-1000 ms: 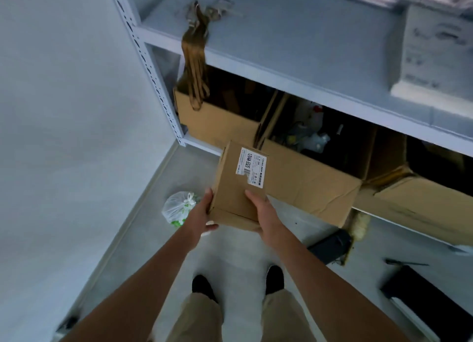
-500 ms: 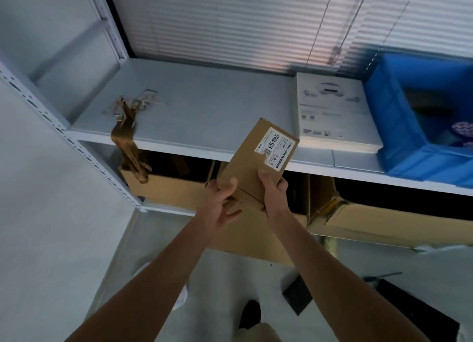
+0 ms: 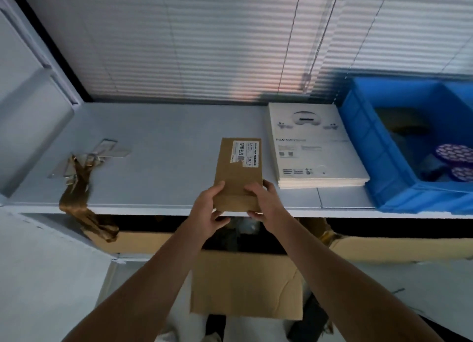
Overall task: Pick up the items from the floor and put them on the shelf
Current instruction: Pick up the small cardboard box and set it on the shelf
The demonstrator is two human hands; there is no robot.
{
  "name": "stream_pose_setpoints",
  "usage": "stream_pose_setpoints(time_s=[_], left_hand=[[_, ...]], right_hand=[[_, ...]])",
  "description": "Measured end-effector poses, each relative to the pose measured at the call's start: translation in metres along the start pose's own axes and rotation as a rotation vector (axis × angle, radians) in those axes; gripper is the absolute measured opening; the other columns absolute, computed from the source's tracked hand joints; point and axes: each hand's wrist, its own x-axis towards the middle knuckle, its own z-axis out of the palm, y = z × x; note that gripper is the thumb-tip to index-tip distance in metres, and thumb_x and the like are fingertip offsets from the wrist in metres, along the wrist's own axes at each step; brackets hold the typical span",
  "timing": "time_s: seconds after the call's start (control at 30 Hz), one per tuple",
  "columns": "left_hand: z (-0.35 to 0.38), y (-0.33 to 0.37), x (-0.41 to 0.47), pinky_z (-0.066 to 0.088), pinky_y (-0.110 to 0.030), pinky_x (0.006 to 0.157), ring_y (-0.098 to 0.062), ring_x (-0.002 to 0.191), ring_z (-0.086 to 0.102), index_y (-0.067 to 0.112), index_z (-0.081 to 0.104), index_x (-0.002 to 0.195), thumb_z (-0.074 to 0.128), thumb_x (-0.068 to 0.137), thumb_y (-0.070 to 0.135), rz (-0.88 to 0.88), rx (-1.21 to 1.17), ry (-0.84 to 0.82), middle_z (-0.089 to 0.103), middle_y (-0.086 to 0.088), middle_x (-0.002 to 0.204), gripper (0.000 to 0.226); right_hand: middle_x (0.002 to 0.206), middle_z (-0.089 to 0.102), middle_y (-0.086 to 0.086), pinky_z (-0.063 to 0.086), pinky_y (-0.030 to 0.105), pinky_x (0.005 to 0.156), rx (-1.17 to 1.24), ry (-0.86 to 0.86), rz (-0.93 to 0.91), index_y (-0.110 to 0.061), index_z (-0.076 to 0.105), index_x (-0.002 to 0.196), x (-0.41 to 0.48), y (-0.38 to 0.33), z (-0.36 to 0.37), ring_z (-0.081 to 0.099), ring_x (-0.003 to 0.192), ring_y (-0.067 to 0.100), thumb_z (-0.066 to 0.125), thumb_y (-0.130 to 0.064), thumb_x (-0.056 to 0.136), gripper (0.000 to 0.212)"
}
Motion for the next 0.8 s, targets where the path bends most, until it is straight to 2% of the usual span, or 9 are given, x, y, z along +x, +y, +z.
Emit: stream_pose_setpoints(time_s=[0.2, 0.3, 0.4, 0.47, 0.53, 0.57, 0.63, 0.73, 0.8], left_hand=[[0.050, 0.050, 0.070, 0.049, -0.046, 0.101, -0.026, 0.105, 0.055, 0.016, 0.054, 0.118, 0.067, 0.088, 0.028, 0.016, 0.194, 0.029, 0.059, -0.009, 0.113, 0.035], [0.081, 0.072, 0.116, 0.048, -0.046, 0.101, -0.026, 0.113, 0.056, 0.017, 0.056, 0.118, 0.067, 0.089, 0.028, 0.045, 0.229, 0.022, 0.060, -0.009, 0.120, 0.033], [0.110, 0.083, 0.153, 0.049, -0.039, 0.095, -0.022, 0.115, 0.056, 0.018, 0.058, 0.122, 0.066, 0.089, 0.030, 0.084, 0.263, 0.032, 0.060, -0.004, 0.122, 0.036], [0.122, 0.091, 0.181, 0.049, -0.031, 0.083, -0.019, 0.106, 0.061, 0.014, 0.063, 0.120, 0.070, 0.079, 0.039, 0.134, 0.320, 0.052, 0.066, 0.000, 0.116, 0.048], [0.122, 0.092, 0.240, 0.052, -0.035, 0.090, -0.024, 0.105, 0.066, 0.016, 0.067, 0.120, 0.073, 0.045, 0.055, 0.184, 0.380, 0.115, 0.069, -0.003, 0.121, 0.084], [0.120, 0.091, 0.255, 0.054, -0.041, 0.093, -0.027, 0.104, 0.066, 0.019, 0.067, 0.121, 0.071, 0.035, 0.057, 0.192, 0.402, 0.153, 0.067, -0.005, 0.124, 0.094], [0.123, 0.089, 0.251, 0.053, -0.044, 0.095, -0.029, 0.106, 0.063, 0.017, 0.061, 0.128, 0.074, 0.049, 0.049, 0.250, 0.420, 0.188, 0.063, -0.004, 0.125, 0.086], [0.137, 0.089, 0.219, 0.052, -0.037, 0.094, -0.027, 0.108, 0.063, 0.013, 0.062, 0.127, 0.069, 0.079, 0.029, 0.323, 0.433, 0.168, 0.066, -0.006, 0.123, 0.051], [0.141, 0.095, 0.223, 0.051, -0.035, 0.092, -0.026, 0.107, 0.063, 0.013, 0.063, 0.125, 0.068, 0.082, 0.027, 0.316, 0.428, 0.138, 0.067, -0.006, 0.122, 0.046]], right_hand=[[0.123, 0.061, 0.009, 0.055, 0.043, 0.089, -0.051, 0.083, 0.001, -0.021, 0.051, 0.133, 0.072, -0.035, 0.001, 0.060, 0.102, 0.025, 0.064, -0.040, 0.089, 0.049], [0.114, 0.066, 0.009, 0.054, 0.045, 0.095, -0.374, 0.293, -0.156, -0.016, 0.061, 0.126, 0.096, -0.062, -0.012, 0.062, 0.104, 0.030, 0.059, -0.053, 0.089, 0.052], [0.114, 0.070, 0.008, 0.053, 0.036, 0.091, -0.349, 0.617, -0.308, -0.014, 0.063, 0.121, 0.108, -0.065, -0.056, 0.066, 0.099, 0.026, 0.062, -0.042, 0.089, 0.043], [0.117, 0.065, 0.008, 0.057, 0.034, 0.078, -0.179, 0.791, -0.305, -0.017, 0.053, 0.124, 0.110, -0.057, -0.093, 0.065, 0.090, 0.020, 0.063, -0.035, 0.090, 0.040], [0.129, 0.051, 0.010, 0.056, 0.037, 0.084, 0.002, 0.917, -0.157, -0.016, 0.041, 0.132, 0.113, -0.048, -0.131, 0.060, 0.103, 0.025, 0.066, -0.039, 0.084, 0.059], [0.131, 0.046, 0.011, 0.055, 0.041, 0.089, 0.052, 0.948, -0.027, -0.014, 0.037, 0.135, 0.114, -0.044, -0.145, 0.056, 0.109, 0.027, 0.068, -0.044, 0.080, 0.069], [0.128, 0.048, 0.012, 0.057, 0.044, 0.089, 0.107, 0.901, 0.166, -0.013, 0.037, 0.135, 0.122, -0.038, -0.163, 0.056, 0.106, 0.026, 0.071, -0.049, 0.075, 0.078], [0.121, 0.056, 0.012, 0.063, 0.039, 0.074, 0.139, 0.764, 0.148, -0.014, 0.043, 0.126, 0.145, -0.038, -0.168, 0.061, 0.093, 0.024, 0.075, -0.031, 0.076, 0.062], [0.118, 0.053, 0.011, 0.061, 0.032, 0.079, -0.029, 0.752, 0.174, -0.009, 0.043, 0.127, 0.159, -0.043, -0.164, 0.056, 0.091, 0.021, 0.069, -0.022, 0.083, 0.053]])
